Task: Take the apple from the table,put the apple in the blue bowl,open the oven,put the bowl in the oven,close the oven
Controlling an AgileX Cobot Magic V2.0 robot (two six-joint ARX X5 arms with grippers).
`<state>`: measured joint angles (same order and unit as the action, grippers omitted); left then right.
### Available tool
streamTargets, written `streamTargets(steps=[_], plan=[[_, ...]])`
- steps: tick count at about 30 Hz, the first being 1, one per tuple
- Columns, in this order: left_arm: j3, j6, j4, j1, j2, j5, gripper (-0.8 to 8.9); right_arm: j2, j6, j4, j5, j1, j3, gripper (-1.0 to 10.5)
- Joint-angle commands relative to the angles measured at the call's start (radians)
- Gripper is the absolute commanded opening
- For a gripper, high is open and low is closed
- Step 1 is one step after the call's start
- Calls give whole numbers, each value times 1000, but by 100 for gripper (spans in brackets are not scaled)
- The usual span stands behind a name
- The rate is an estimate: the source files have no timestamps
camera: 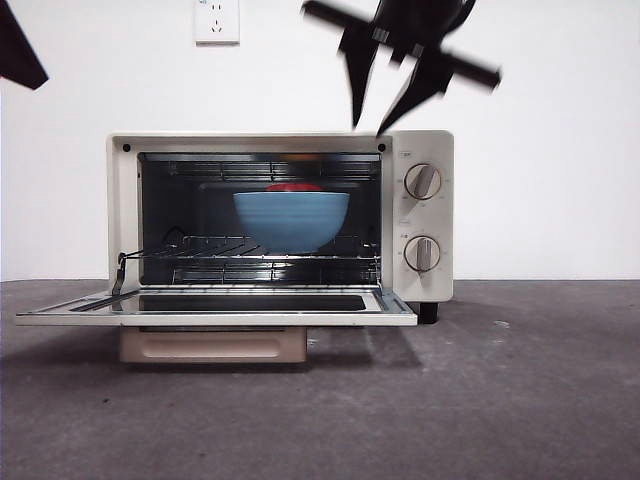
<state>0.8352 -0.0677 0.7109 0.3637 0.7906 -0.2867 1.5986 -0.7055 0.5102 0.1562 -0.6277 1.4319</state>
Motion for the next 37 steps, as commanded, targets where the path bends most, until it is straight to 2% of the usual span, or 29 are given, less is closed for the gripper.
streamTargets(steps=[1, 6, 8, 11, 20, 28, 37], plan=[[6, -10, -32, -13, 14, 2, 6, -57, 161, 26, -5, -9, 23, 124], [-16, -60, -112, -88, 37, -24, 6, -191, 411, 165, -56, -37, 23, 124], [-32, -74, -144, -138, 51, -73, 6, -240, 467, 235, -61, -58, 22, 124], [-47, -77, -174, -211, 84, -124, 6, -302, 514, 307, -63, -93, 20, 124], [-59, -79, -284, -382, 263, -235, 6, -489, 532, 292, -62, -212, -93, 124], [-74, -71, -408, -425, 480, -235, 6, -654, 526, 253, -63, -241, -344, 125], [-74, -72, -549, -432, 708, -235, 6, -837, 450, 216, -50, -241, -528, 124]])
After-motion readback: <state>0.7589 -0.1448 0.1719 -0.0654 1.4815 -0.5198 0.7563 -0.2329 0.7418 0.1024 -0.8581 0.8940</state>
